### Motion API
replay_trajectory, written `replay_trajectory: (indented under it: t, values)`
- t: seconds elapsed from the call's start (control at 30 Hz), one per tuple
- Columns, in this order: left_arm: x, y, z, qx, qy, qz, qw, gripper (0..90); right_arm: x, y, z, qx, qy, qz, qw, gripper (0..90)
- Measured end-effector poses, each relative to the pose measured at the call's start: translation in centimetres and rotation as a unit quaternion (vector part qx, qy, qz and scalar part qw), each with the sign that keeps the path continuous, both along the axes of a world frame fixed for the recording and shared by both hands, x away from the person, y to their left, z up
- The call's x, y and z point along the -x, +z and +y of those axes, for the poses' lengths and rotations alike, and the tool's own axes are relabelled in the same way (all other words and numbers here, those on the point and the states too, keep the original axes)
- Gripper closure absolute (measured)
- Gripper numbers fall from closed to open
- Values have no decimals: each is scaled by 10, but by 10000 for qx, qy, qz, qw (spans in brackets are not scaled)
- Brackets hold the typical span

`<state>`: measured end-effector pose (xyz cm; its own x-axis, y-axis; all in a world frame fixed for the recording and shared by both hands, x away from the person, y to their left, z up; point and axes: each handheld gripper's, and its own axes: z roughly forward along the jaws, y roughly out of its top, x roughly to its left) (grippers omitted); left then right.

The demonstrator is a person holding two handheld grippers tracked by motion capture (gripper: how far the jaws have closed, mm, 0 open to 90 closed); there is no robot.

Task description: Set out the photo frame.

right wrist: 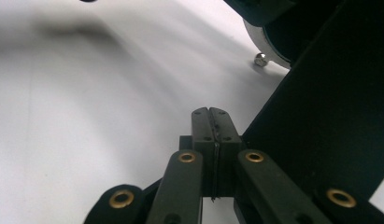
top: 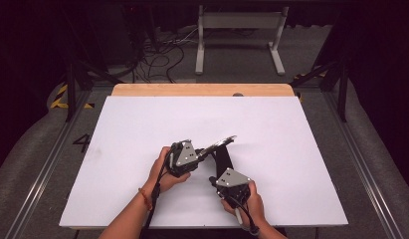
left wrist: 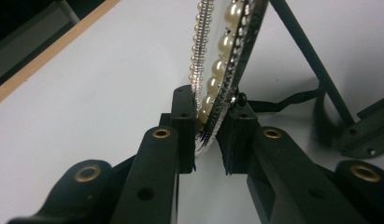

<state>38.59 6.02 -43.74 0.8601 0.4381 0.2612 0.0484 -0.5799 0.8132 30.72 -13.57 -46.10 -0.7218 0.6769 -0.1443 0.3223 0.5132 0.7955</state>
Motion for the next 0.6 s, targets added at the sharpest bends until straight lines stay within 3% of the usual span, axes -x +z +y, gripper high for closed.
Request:
replay_trajectory:
  t: [0.4,0.6]
  values:
    - [5,2,-6,-227,61,-74,9997,776,-4,-1,-13,-9,-139,43,9999,900]
    - [6,2,-8,-227,41,-64,9997,773,-6,0,-17,-14,-184,70,9998,900]
